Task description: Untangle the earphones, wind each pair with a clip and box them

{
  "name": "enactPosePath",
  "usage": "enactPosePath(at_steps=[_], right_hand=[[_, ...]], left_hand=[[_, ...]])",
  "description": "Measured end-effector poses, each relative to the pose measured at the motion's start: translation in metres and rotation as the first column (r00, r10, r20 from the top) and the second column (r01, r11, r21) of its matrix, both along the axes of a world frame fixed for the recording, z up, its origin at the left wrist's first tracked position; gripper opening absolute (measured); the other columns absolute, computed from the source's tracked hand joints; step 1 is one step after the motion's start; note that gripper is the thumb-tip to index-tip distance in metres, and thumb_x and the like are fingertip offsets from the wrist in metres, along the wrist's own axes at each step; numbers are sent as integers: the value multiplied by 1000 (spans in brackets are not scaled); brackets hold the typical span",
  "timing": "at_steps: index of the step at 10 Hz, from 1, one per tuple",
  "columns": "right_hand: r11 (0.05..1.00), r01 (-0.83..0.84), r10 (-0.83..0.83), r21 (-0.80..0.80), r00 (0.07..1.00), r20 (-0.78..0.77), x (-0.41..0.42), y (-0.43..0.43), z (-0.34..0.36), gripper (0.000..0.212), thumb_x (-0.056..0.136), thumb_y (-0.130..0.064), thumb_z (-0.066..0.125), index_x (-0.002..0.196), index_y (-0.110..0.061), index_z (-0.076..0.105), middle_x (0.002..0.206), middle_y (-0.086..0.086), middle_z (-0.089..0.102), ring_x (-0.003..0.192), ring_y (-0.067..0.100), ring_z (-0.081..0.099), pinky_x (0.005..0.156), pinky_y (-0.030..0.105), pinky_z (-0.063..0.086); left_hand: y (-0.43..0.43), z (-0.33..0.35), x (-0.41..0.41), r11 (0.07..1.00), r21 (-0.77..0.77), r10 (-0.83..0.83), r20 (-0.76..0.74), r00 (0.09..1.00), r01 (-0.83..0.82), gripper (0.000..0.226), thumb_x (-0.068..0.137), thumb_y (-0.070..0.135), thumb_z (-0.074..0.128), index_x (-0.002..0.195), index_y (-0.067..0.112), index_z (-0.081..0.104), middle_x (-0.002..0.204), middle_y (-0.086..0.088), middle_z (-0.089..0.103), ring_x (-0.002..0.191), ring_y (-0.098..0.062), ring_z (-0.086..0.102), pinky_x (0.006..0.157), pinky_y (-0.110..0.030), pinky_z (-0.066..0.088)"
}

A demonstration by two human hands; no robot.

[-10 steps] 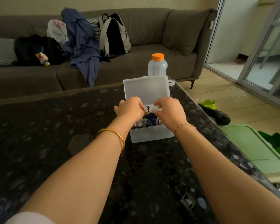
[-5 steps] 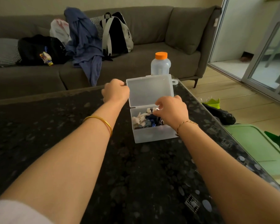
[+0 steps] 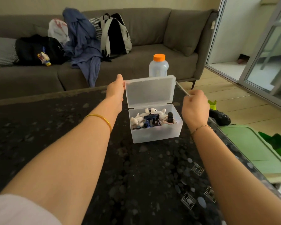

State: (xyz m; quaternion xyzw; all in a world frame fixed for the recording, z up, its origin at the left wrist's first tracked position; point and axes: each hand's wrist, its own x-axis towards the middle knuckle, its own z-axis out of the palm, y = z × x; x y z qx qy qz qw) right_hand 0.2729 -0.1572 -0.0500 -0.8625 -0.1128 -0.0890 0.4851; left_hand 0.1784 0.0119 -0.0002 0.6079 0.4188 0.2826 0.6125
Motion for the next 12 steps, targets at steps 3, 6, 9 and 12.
enactPosePath(at_steps=[3,6,9,12], right_hand=[[977,-58,94,204,981,-171,-29,-8,-8,37,98,-34,35,121,-11,53,123,13,55,100,25,53,88,35,42],[989,-53,91,136,954,-286,-44,-8,-23,32,97,-15,41,128,-11,47,129,12,51,111,26,53,96,39,46],[965,52,42,258,937,-346,-33,-2,-35,18,92,-17,51,111,-16,50,109,8,58,95,24,60,87,42,53],[959,84,21,271,932,-362,-37,0,-39,42,93,-23,53,132,-16,40,126,10,53,111,29,56,94,47,49]], left_hand=[[-45,-37,-31,994,102,-13,-127,992,26,13,92,28,61,97,17,58,99,0,57,97,-16,52,71,-28,36],[-65,-58,-47,990,-140,-10,-218,976,-21,54,91,29,63,139,15,42,134,-8,48,112,-25,50,93,-39,47],[-70,-57,-43,985,-164,29,-164,986,-56,32,93,19,61,123,9,52,103,-4,50,89,-19,46,90,-36,53],[-72,-64,-52,976,-210,36,-122,992,-61,39,92,32,62,126,14,53,103,0,50,92,-16,46,95,-38,51]])
